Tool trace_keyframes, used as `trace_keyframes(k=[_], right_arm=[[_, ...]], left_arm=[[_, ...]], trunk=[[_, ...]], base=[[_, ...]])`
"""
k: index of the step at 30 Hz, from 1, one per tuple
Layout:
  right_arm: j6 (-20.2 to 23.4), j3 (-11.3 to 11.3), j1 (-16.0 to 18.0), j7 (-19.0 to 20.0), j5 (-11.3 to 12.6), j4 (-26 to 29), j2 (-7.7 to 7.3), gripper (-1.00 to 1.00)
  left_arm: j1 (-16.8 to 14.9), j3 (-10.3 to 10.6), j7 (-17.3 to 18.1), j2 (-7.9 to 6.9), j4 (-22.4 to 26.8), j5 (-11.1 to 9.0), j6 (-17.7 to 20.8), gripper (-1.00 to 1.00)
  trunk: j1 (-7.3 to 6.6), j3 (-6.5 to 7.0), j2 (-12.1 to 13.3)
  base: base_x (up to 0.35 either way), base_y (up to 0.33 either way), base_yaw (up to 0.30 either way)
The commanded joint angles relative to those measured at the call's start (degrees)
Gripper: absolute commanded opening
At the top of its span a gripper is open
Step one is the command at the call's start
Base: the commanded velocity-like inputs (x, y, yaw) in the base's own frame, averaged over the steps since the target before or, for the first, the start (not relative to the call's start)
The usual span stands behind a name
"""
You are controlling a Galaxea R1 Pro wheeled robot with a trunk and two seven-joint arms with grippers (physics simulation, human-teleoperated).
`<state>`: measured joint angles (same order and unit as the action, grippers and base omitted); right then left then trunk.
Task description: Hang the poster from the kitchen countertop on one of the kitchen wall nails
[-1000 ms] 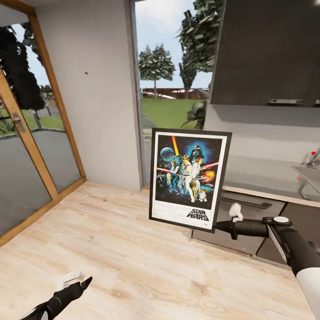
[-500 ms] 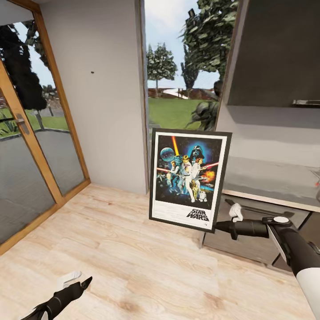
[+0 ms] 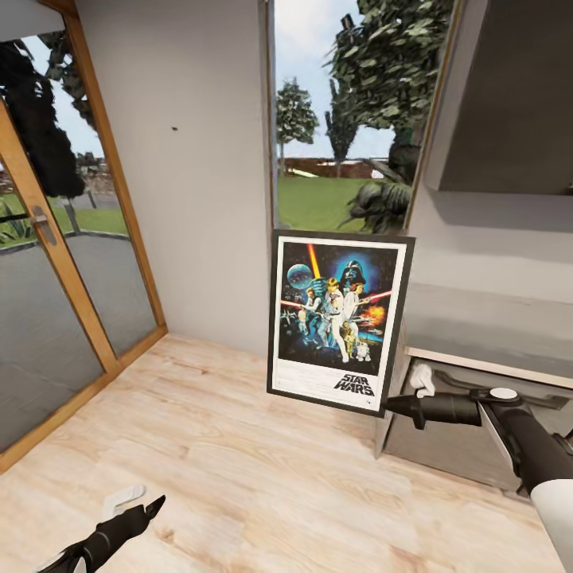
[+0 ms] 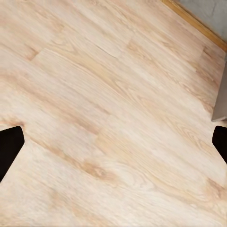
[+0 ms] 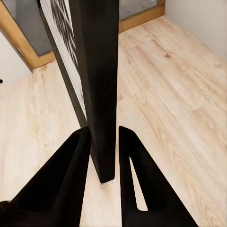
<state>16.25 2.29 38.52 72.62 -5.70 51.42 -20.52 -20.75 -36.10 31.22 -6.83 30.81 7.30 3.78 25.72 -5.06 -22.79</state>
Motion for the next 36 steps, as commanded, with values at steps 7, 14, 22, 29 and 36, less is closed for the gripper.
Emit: trace_keyframes(k=[7,14,22,29,36], right_arm=[[0.72,0.17,0.06,0.42,-0.29,0.09,0.04,-1.0],[0.72,0.17,0.06,0.42,-0.31,0.09,0.04,-1.0],[0.72,0.17,0.06,0.42,-0.29,0.1,0.04,-1.0],[0.72,0.17,0.06,0.42,-0.28,0.11,0.04,-1.0],[0.72,0.17,0.06,0.42,-0.28,0.13,0.04,-1.0]], left_arm=[[-0.09,-0.49,0.51,0.06,0.05,0.52,0.31,1.0],[-0.09,-0.48,0.51,0.06,0.04,0.52,0.34,1.0],[-0.09,-0.47,0.51,0.06,0.04,0.52,0.35,1.0],[-0.09,-0.47,0.51,0.06,0.07,0.52,0.33,1.0],[-0.07,-0.47,0.51,0.06,0.12,0.52,0.31,1.0]], trunk=[[0.06,-0.13,-0.13],[0.06,-0.13,-0.13],[0.06,0.25,-0.13],[0.06,0.88,-0.13],[0.06,1.53,-0.13]], base=[[0.21,0.246,0.0],[0.209,0.25,0.0],[0.206,0.262,0.0],[0.202,0.267,0.0],[0.201,0.268,0.0]])
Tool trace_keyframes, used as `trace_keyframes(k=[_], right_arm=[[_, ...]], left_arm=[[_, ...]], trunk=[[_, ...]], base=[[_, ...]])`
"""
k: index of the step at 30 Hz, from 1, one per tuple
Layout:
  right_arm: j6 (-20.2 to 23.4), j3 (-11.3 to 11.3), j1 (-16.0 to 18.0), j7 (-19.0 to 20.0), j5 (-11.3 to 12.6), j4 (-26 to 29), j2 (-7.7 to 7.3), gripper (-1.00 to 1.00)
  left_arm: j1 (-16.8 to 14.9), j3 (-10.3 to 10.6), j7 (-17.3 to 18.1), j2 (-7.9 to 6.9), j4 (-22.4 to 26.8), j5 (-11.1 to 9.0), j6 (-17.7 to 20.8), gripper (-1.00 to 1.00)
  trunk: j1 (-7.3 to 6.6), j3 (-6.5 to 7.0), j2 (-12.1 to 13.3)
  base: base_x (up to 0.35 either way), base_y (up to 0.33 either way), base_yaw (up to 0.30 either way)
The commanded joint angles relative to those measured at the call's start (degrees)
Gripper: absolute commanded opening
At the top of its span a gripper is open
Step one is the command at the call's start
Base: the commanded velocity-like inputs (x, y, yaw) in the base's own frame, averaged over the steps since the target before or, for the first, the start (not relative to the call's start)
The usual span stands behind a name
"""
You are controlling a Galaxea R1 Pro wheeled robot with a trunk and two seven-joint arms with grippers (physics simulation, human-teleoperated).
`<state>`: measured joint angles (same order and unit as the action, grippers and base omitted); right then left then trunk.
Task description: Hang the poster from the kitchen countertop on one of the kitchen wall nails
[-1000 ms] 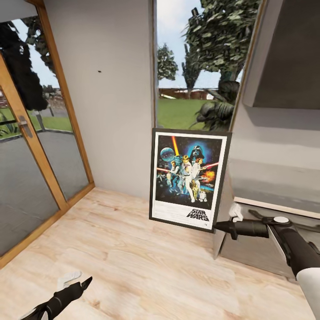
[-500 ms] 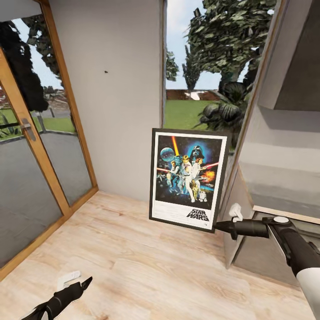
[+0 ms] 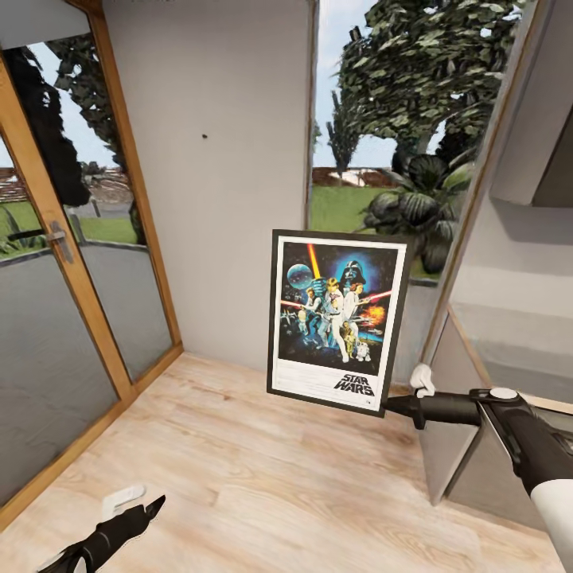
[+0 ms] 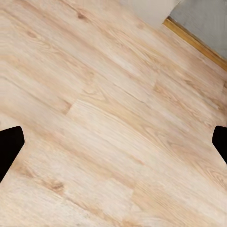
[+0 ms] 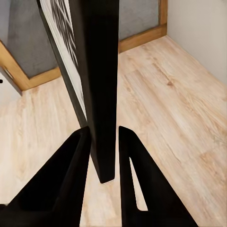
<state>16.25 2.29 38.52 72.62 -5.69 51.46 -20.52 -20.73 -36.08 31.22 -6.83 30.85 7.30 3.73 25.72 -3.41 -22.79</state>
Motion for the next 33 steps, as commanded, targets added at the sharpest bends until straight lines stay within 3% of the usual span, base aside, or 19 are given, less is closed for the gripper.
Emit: trace_keyframes(k=[1,9,33], right_arm=[[0.72,0.17,0.06,0.42,-0.29,0.09,0.04,-1.0],[0.72,0.17,0.06,0.42,-0.3,0.12,0.04,-1.0],[0.72,0.09,0.06,0.42,-0.29,0.13,0.07,-1.0]], left_arm=[[-0.09,-0.48,0.51,0.06,0.06,0.52,0.37,1.0],[-0.1,-0.42,0.51,0.06,0.06,0.52,0.4,1.0],[-0.1,-0.39,0.59,0.06,-0.06,0.52,0.31,1.0]], trunk=[[0.06,-0.04,-0.13],[0.06,0.55,-0.13],[0.06,0.62,-0.13]], base=[[0.2,0.268,0.0],[0.199,0.268,0.0],[0.194,0.273,0.0]])
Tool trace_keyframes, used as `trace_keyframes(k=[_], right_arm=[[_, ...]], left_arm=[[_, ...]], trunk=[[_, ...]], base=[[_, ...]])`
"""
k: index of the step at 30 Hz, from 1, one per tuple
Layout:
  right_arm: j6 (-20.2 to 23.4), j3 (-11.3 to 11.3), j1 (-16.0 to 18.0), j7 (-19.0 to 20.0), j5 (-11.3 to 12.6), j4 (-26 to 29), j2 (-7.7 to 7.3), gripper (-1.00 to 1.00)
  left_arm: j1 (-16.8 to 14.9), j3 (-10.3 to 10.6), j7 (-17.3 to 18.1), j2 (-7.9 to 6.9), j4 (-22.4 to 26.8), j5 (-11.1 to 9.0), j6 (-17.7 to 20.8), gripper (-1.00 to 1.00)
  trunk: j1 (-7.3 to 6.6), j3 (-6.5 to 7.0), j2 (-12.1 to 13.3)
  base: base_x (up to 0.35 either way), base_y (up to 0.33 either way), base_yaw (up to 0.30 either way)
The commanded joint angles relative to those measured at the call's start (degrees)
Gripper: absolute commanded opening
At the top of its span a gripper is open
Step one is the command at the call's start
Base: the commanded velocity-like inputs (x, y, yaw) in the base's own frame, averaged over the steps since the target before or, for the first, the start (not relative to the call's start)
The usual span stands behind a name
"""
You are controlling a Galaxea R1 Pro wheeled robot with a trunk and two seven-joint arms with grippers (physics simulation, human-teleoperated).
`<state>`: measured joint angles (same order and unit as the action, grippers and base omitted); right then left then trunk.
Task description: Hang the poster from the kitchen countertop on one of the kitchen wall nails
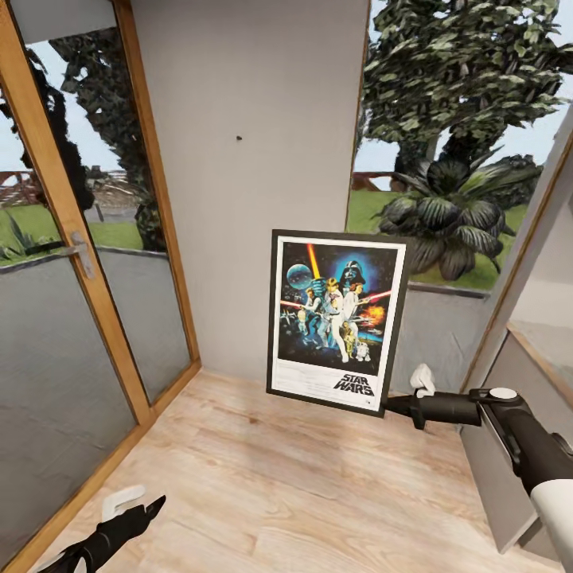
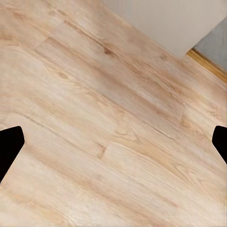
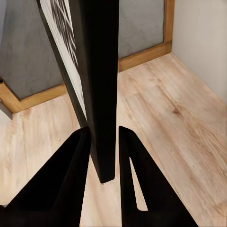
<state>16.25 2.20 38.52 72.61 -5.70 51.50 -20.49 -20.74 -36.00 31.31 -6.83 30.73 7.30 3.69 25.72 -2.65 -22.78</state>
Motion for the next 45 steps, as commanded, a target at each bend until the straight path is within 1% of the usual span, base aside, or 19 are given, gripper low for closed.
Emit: trace_keyframes(k=[1,5,9,12,45], right_arm=[[0.72,0.17,0.06,0.42,-0.28,0.09,0.05,-1.0],[0.72,0.17,0.06,0.42,-0.28,0.09,0.08,-1.0],[0.72,0.17,0.06,0.42,-0.28,0.09,0.09,-1.0],[0.72,0.17,0.06,0.42,-0.28,0.09,0.09,-1.0],[0.72,0.17,0.06,0.42,-0.29,0.09,0.1,-1.0]], left_arm=[[-0.09,-0.48,0.5,0.06,0.06,0.52,0.35,1.0],[-0.09,-0.48,0.65,0.02,0.04,0.52,0.35,1.0],[-0.09,-0.48,2.99,-0.02,-0.09,0.58,0.35,1.0],[-0.09,-0.48,3.65,-0.03,-0.13,0.6,0.35,1.0],[-0.09,-0.48,3.76,-0.03,-0.14,0.61,0.35,1.0]], trunk=[[0.06,-0.14,-0.14],[0.06,-0.14,-0.14],[0.06,-0.14,-0.14],[0.06,-0.14,-0.14],[0.06,-0.13,-0.14]], base=[[0.175,0.294,0.0],[0.168,0.299,0.0],[0.16,0.304,0.0],[0.159,0.305,0.0],[0.157,0.316,-0.001]])
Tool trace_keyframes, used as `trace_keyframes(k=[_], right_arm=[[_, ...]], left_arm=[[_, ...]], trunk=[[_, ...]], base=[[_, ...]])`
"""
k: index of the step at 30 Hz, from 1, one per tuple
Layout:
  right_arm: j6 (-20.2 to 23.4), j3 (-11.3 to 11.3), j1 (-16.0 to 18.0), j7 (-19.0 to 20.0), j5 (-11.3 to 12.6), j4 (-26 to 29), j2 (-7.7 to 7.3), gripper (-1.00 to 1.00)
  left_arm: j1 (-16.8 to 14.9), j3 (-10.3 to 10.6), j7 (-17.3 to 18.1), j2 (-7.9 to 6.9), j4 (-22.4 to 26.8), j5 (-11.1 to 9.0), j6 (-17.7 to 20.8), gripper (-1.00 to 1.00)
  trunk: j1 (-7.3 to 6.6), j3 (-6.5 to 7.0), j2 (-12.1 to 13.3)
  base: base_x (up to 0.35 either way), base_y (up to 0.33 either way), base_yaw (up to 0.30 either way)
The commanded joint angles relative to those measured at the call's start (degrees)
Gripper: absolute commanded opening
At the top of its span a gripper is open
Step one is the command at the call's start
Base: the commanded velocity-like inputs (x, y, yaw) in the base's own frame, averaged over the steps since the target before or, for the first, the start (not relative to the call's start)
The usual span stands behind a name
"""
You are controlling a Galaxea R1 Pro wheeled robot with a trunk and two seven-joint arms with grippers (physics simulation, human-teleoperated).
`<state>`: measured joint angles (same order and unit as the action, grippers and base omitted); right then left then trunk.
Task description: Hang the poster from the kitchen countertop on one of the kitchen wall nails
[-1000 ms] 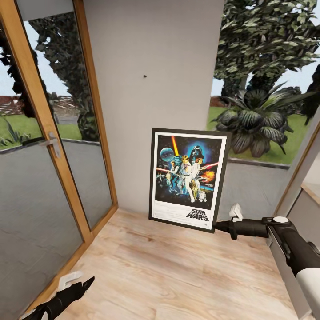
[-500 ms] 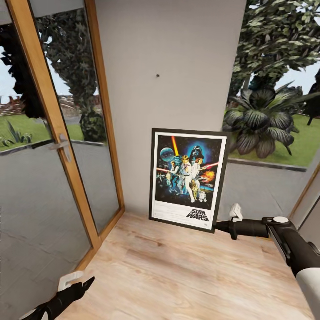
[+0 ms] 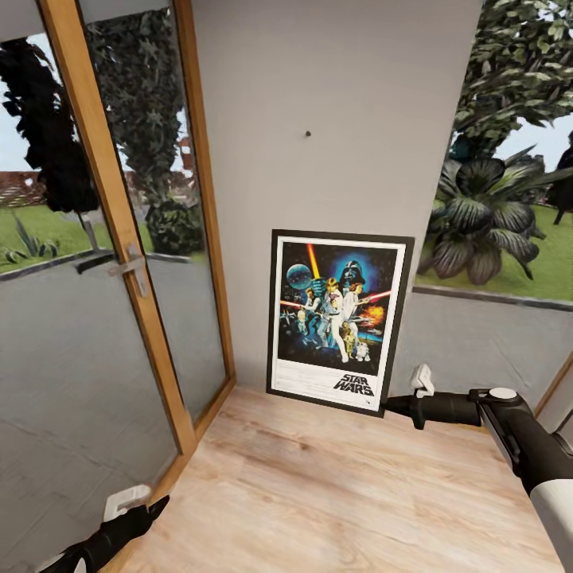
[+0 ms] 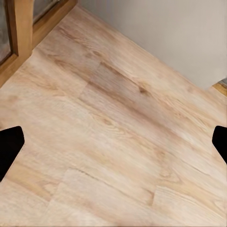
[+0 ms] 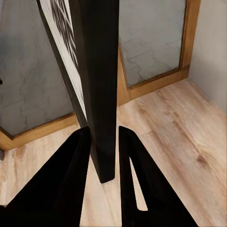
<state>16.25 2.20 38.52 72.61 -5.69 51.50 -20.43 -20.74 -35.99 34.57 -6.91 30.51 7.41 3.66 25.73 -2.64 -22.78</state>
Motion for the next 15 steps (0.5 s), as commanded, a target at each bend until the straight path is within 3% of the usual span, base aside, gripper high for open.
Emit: trace_keyframes(k=[1,15], right_arm=[[0.72,0.17,0.07,0.42,-0.29,0.09,0.04,-1.0],[0.72,0.17,0.07,0.42,-0.28,0.09,0.04,-1.0]], left_arm=[[-0.09,-0.48,0.5,0.06,0.07,0.5,0.38,1.0],[-0.09,-0.48,0.5,0.06,0.07,0.5,0.38,1.0]], trunk=[[0.06,-0.12,-0.14],[0.06,0.47,-0.14]], base=[[0.156,0.318,-0.069],[0.156,0.318,-0.235]])
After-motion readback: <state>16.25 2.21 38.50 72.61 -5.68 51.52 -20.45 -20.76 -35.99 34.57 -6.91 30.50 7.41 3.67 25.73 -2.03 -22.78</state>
